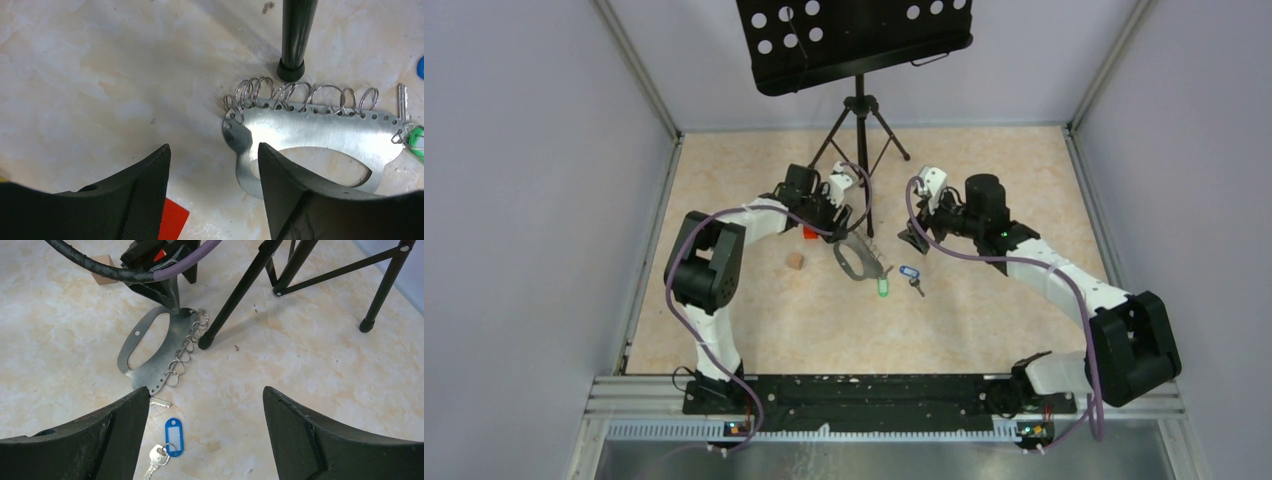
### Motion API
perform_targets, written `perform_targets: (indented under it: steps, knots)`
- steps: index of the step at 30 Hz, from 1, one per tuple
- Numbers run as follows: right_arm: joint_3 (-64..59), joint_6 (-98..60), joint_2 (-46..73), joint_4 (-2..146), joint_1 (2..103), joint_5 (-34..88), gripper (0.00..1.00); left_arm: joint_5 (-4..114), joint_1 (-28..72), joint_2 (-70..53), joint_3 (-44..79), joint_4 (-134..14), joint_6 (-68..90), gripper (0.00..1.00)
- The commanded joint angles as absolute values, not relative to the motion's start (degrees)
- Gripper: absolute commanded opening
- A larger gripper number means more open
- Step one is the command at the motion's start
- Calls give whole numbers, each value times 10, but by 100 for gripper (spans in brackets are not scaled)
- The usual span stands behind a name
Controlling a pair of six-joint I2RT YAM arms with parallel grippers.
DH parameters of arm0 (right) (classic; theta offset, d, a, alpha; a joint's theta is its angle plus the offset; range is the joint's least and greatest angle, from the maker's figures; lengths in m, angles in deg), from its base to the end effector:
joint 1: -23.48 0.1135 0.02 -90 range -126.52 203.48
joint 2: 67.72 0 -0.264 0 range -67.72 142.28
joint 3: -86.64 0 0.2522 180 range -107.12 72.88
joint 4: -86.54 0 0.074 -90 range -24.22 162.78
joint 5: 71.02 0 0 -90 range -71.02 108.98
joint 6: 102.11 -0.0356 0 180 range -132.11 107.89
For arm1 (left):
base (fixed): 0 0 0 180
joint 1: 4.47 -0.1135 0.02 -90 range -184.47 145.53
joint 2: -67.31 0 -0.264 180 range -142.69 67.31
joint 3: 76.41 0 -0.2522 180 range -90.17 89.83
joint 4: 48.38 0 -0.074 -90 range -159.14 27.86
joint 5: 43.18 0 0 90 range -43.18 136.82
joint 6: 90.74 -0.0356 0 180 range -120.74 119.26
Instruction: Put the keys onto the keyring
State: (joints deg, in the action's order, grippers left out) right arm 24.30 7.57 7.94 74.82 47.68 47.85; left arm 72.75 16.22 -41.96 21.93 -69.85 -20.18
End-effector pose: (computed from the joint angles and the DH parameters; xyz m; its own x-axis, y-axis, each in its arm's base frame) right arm 0.2623 0.1367 0.2667 -0.1082 -0.3720 -0.9219 -0.8437 0.5248 -0.1127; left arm 0.3687 -0.1559 0.1657 -0.4717 0.4981 -0.7276 0.7876 0.6091 -0.0936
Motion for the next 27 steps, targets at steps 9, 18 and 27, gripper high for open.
perform_targets:
  steps: [9,18,27]
  knots:
    - [199,70,117,735,471,515,81,789,164,-474,148,-684,-177,53]
    - [195,73,120,729,471,519,80,800,165,-488,138,-684,-170,40]
    - [193,79,123,730,471,522,80,814,166,-492,136,-682,-168,24]
